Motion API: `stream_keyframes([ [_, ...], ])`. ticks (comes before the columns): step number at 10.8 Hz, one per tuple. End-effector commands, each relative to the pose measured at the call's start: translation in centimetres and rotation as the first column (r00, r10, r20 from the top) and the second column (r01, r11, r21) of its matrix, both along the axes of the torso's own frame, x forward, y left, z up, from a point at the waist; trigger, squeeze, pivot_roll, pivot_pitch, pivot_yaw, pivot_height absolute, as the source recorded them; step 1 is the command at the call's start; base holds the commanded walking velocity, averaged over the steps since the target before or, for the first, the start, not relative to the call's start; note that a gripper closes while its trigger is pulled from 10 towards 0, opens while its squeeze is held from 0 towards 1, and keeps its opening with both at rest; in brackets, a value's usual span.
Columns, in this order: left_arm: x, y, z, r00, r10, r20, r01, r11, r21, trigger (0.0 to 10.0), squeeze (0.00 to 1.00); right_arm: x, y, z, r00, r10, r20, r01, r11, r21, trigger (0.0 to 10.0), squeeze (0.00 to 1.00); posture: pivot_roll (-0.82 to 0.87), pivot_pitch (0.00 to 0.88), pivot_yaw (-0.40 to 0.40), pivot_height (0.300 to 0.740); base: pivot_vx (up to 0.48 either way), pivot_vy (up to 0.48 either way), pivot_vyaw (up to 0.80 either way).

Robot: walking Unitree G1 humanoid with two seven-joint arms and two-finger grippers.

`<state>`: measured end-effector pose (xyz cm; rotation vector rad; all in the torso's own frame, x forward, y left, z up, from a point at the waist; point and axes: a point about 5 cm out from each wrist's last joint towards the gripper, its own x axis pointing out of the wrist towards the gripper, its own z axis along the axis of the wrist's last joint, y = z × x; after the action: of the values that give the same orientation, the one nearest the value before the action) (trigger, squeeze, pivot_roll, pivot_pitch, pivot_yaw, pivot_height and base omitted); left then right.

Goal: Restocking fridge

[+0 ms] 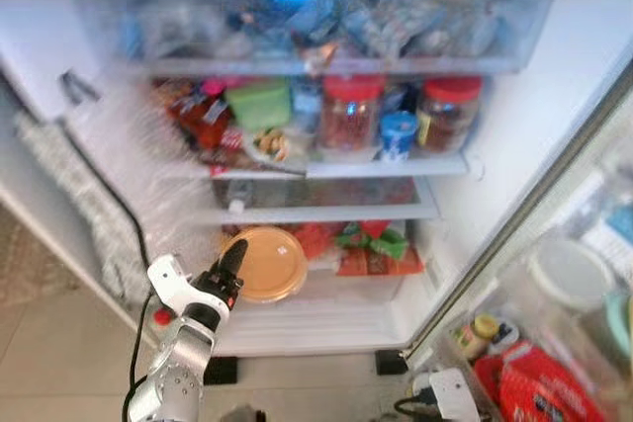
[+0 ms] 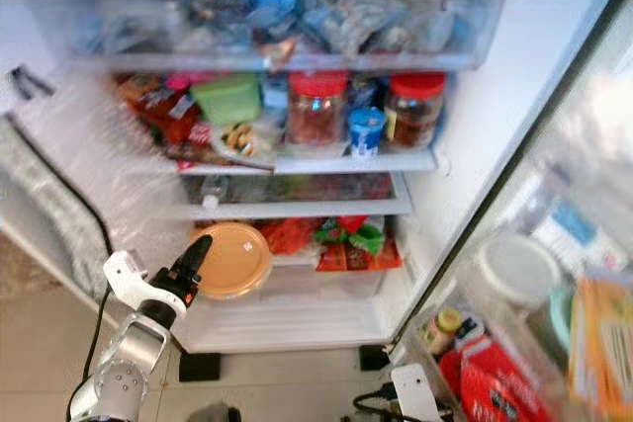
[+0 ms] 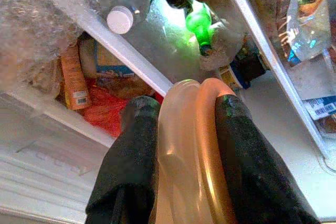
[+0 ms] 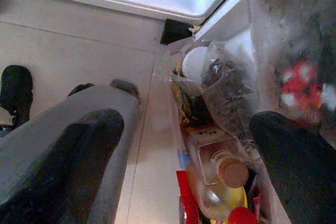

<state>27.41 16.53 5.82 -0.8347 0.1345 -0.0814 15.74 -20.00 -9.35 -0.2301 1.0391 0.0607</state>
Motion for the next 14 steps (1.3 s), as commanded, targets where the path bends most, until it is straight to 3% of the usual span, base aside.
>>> stream_keyframes([
  [1, -0.1, -0.3, -0.2, 1.000, 0.002, -0.005, -0.002, 1.000, -0.016, 10.0, 0.00, -1.9, 0.2, -0.8, 0.997, -0.010, -0.074, 0.010, 1.000, 0.007, 10.0, 0.00, -0.03, 0.056, 0.000, 0.662, 0.000, 0.000, 0.00],
  [7, 1.0, -0.6, 1.0, 0.999, 0.002, 0.053, 0.000, 0.999, -0.049, 10.0, 0.00, -2.0, 0.2, -0.8, 0.997, -0.008, -0.075, 0.009, 1.000, 0.010, 10.0, 0.00, -0.03, 0.058, -0.002, 0.662, 0.000, 0.000, 0.00],
  [14, 1.3, -0.9, 0.8, 0.999, -0.009, 0.043, 0.011, 0.998, -0.054, 10.0, 0.00, -2.4, 0.3, -1.0, 0.997, -0.005, -0.082, 0.006, 1.000, 0.015, 10.0, 0.00, -0.03, 0.062, 0.002, 0.662, 0.000, 0.000, 0.00],
])
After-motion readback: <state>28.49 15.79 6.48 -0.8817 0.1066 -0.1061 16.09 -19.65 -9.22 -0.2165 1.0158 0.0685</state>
